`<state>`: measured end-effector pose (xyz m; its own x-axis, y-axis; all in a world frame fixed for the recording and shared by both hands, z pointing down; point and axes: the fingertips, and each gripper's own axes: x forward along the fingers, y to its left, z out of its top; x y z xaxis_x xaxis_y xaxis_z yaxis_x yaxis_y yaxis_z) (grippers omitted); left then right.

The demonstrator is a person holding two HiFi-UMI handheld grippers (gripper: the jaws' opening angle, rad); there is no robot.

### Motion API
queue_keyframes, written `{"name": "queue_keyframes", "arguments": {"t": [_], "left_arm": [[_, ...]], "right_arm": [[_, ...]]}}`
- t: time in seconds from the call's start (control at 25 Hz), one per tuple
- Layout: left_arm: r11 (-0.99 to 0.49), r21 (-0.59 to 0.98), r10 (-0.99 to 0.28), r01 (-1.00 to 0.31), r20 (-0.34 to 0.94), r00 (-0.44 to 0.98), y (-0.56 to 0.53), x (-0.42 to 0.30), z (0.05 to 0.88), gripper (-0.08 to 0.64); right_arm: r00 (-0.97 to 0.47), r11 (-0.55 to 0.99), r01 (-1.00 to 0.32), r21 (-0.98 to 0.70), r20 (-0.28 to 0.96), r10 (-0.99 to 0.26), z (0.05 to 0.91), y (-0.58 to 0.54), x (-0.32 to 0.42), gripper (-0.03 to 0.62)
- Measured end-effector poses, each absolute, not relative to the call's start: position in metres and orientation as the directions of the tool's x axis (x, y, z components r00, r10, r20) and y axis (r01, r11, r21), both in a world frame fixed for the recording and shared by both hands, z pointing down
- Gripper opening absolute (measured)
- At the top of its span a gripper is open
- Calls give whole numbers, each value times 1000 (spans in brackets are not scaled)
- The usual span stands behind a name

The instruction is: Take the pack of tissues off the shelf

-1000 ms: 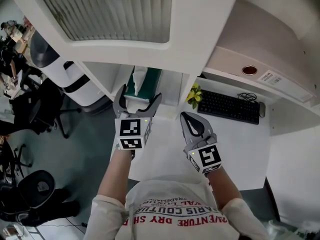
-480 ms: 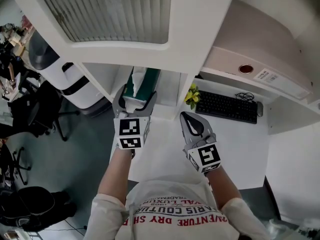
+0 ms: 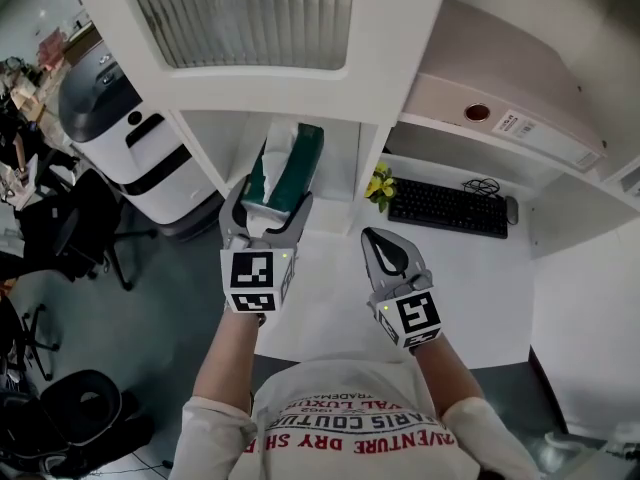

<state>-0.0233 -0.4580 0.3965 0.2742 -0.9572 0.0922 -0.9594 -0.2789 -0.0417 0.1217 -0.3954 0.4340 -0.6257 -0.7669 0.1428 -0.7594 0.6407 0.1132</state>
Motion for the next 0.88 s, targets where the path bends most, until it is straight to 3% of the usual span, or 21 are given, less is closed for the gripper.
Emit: {"name": "queue_keyframes", "arguments": {"t": [0.88], "left_arm": [[-477, -55, -878, -877, 88, 471, -286, -61, 398, 430]], "right_arm": [[-541, 550, -828, 110, 104, -834, 417, -269, 94, 2]]}}
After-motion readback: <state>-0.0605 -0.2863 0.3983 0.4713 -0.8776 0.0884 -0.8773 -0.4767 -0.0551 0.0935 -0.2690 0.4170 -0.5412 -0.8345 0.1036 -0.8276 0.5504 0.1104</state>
